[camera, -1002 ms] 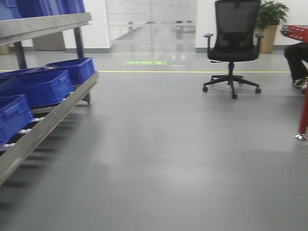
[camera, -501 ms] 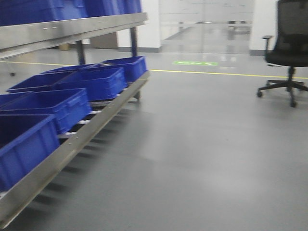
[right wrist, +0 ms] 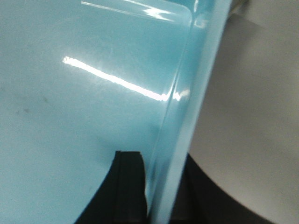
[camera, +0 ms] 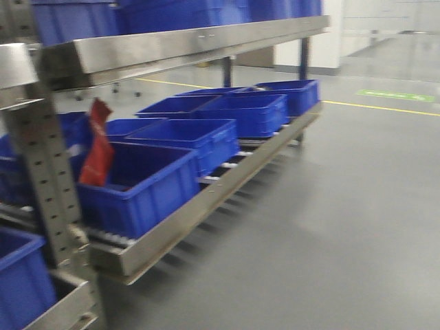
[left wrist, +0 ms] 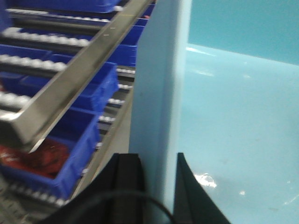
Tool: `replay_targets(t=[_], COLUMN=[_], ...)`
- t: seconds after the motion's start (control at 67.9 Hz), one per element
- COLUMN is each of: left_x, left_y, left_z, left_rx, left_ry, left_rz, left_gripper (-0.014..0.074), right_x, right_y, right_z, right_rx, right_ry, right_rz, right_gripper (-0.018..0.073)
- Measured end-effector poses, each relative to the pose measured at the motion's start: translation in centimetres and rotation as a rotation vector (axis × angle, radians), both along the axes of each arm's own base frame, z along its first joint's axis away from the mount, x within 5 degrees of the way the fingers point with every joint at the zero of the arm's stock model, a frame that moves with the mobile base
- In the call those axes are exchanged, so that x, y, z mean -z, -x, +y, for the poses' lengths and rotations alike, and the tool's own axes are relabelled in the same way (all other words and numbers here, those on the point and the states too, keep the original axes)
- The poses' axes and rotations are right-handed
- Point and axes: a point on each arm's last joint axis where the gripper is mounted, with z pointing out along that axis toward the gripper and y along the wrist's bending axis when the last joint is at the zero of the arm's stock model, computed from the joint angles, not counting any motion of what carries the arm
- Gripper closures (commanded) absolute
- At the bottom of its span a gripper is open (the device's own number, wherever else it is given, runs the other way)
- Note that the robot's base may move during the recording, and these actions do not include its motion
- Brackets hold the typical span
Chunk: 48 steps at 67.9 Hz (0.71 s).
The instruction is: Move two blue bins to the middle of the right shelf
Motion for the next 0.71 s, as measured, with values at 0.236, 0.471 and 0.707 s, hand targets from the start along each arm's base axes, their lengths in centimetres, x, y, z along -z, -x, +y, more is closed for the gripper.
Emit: replay_targets(t=[0.236, 0.471, 0.707], left_x=[0.00, 0.00, 0.00], left_y=[0.00, 0.00, 0.00], left_z=[0.00, 0.00, 0.00], left_rx=[0.000, 0.000, 0.000], left_ry=[0.000, 0.000, 0.000], left_rz=[0.000, 0.000, 0.000], left_gripper=[0.0707, 0.0707, 0.0707], right_x=[0.00, 0.00, 0.00], right_y=[0.00, 0.00, 0.00], right_z=[0.01, 0.01, 0.01], right_rx=[-0.001, -0.001, -0.001], right_ry=[-0.002, -0.002, -0.002], right_rz=[0.001, 0.001, 0.001], right_gripper=[0.0713, 0.0713, 0.0713])
